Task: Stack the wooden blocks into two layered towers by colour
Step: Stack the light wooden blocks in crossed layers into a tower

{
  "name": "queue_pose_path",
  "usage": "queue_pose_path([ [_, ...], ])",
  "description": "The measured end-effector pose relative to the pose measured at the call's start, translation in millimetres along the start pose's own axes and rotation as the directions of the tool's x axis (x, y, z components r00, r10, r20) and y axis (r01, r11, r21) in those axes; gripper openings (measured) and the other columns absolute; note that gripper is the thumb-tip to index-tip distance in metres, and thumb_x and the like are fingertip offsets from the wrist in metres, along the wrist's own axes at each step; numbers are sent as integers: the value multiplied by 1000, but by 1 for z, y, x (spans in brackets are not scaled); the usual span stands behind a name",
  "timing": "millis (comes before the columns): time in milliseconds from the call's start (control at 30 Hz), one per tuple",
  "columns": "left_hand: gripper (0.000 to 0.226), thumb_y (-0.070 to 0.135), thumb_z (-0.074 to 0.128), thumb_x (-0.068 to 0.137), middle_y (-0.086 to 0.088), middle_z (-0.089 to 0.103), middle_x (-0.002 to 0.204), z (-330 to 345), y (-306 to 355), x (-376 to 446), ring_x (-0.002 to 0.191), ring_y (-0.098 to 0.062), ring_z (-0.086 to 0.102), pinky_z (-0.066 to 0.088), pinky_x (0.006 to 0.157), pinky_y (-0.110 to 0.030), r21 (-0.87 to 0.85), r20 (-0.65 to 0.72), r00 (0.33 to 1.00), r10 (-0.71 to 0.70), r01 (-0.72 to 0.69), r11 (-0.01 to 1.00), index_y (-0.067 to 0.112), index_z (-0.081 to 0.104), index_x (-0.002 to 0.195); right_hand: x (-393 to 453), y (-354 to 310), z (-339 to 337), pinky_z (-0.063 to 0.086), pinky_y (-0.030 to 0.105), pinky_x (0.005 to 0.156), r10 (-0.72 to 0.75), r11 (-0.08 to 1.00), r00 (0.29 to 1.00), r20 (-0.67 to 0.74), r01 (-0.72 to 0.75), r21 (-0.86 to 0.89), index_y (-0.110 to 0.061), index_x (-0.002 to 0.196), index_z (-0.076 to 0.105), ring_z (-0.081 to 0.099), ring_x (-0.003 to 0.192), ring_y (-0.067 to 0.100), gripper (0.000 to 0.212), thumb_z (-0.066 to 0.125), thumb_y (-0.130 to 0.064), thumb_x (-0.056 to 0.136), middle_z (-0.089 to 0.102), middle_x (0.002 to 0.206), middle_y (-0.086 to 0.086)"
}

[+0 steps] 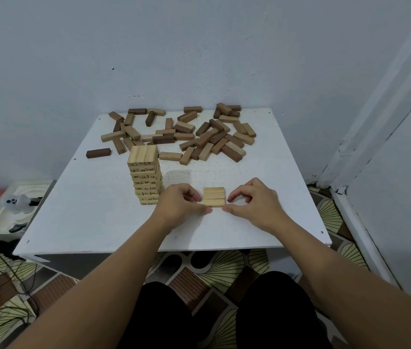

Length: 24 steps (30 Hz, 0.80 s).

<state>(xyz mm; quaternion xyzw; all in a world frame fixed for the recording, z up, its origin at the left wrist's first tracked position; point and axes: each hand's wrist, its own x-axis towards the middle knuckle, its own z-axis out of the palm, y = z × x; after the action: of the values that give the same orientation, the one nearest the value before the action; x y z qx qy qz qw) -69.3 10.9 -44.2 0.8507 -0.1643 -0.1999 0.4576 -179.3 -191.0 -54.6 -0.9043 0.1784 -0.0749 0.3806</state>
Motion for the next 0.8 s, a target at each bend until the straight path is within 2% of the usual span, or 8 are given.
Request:
queue_pose_path([
  [100,58,24,101,61,-3,66,100,-4,8,2,86,-15,62,49,70,-27,42,27,999,-20,19,999,20,64,106,6,-3,-4,42,42,101,1,998,999,37,2,-60,-41,114,63,53,90,4,47,84,-58,75,52,104,-16],
  [167,70,26,100,62,-2,62,103,-7,13,6,89,-16,63,48,71,-27,84,72,997,-34,27,996,29,62,120,12,-6,-7,38,40,102,15,993,995,103,-3,-114,-46,130,56,51,95,4,61,82,-59,77,49,106,-17],
  [233,77,28,100,64,0,59,102,-9,16,9,89,-17,62,45,69,-27,120,107,993,-43,30,992,35,62,130,17,-9,-9,32,37,102,22,988,988,154,2,-151,-48,138,53,49,100,5,67,80,-60,78,47,108,-18],
  [367,71,30,99,65,3,57,101,-9,17,14,88,-16,60,43,66,-26,148,133,989,-62,42,988,38,69,128,19,-7,-10,24,32,99,25,989,983,180,2,-151,-50,139,55,47,104,3,65,78,-60,80,46,111,-17],
  [467,66,31,99,64,4,57,100,-8,17,15,91,-16,60,43,67,-27,157,125,990,-68,48,986,39,72,124,19,-6,-9,23,32,98,12,989,984,176,15,-149,-51,136,57,47,102,0,60,78,-60,80,46,110,-18],
  [667,60,34,96,69,5,56,94,-8,16,14,82,-14,57,40,63,-25,181,133,991,-19,-5,984,42,72,123,19,-5,-7,27,36,97,-42,978,987,154,72,-193,-51,135,57,50,102,3,59,75,-63,80,48,107,-17],
  [800,50,37,93,74,4,50,80,-7,18,12,70,-13,48,34,59,-26,210,152,987,54,-85,974,45,70,117,13,-5,-6,35,37,95,-124,972,986,111,143,-187,-50,132,58,53,96,6,54,74,-59,81,51,99,-14],
])
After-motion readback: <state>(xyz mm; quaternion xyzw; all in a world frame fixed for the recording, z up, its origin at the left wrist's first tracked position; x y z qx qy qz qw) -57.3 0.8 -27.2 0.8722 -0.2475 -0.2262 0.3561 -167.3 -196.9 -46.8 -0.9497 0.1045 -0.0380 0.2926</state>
